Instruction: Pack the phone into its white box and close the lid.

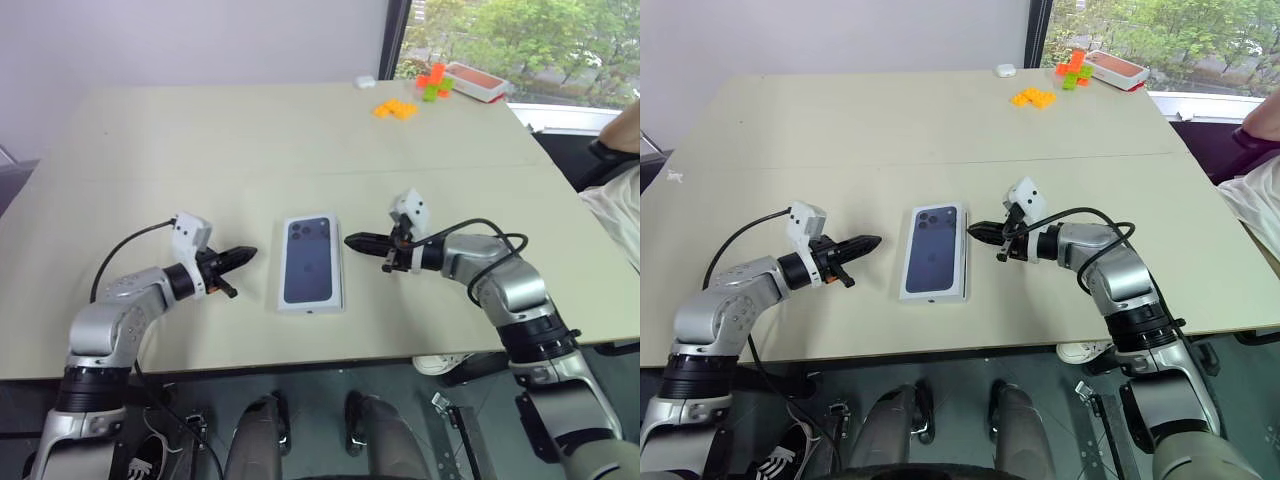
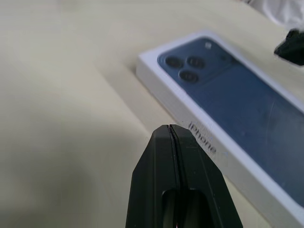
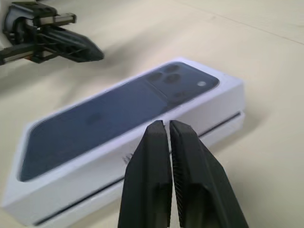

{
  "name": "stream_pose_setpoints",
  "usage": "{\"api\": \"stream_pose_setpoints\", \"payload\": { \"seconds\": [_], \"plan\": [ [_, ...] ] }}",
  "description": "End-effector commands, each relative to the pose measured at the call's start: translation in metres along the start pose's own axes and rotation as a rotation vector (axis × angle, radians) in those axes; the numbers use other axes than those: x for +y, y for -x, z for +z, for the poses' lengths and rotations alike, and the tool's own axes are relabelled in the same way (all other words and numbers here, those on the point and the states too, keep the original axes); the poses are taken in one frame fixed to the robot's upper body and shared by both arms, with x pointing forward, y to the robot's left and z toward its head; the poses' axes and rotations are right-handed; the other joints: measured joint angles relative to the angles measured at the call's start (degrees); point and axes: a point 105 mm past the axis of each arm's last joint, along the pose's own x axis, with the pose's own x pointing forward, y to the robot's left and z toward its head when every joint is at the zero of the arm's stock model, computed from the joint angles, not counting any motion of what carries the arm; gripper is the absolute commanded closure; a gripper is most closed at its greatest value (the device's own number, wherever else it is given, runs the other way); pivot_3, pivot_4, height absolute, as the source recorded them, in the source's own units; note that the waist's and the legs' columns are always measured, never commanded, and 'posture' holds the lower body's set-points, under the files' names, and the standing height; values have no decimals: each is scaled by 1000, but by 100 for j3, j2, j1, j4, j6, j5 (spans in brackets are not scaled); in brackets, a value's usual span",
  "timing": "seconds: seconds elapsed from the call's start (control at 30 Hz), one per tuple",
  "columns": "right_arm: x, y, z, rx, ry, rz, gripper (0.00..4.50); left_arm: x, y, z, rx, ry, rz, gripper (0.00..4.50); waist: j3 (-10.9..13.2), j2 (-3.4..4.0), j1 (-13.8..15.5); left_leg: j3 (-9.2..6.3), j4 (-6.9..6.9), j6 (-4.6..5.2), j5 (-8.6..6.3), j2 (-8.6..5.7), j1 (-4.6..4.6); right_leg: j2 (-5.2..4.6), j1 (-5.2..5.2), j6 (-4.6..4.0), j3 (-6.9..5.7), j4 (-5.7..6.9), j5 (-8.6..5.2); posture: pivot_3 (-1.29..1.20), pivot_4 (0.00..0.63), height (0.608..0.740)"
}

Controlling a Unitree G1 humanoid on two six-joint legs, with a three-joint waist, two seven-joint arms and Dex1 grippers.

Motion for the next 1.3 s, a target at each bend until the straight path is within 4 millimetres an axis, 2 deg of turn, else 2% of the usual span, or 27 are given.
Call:
{"api": "stream_pose_setpoints", "payload": {
  "seconds": [0.03,0.17,0.43,0.77,0.97,1.17,1.3],
  "plan": [
    [2,-3,8,-14,84,7,4478,-4,-9,-4,50,-25,-12,4500,0,0,-7,0,-2,0,0,0,0,1,-1,0,0,0,0,0,150,740],
    [4,-7,5,-3,98,12,4478,-18,-22,-8,83,39,-76,4500,0,0,-5,-1,-2,0,0,1,0,5,-4,0,0,7,0,0,150,740],
    [13,-11,13,-21,116,42,4478,-26,-35,-10,136,100,-123,4500,0,0,-2,-3,13,0,0,0,5,1,-6,2,0,38,-2,0,150,740],
    [18,-12,-6,58,150,42,4478,-34,-37,-3,98,105,-149,4500,0,0,0,-6,25,0,1,-2,5,-3,-3,2,0,46,-2,0,150,740],
    [4,-6,-3,59,151,-3,4478,-33,-37,1,75,115,-143,4500,0,0,0,-7,29,0,1,-2,5,-3,-1,2,0,49,-2,0,150,740],
    [8,-8,-18,127,195,18,4478,-35,-39,11,29,122,-145,4500,-1,-1,0,-9,35,0,0,-2,5,-4,3,2,0,50,-2,0,150,740],
    [8,-9,-19,132,190,21,4478,-34,-39,13,22,124,-143,4500,-1,-1,-1,-9,37,0,1,-2,7,-4,5,2,0,50,-2,0,150,740]
  ]
}}
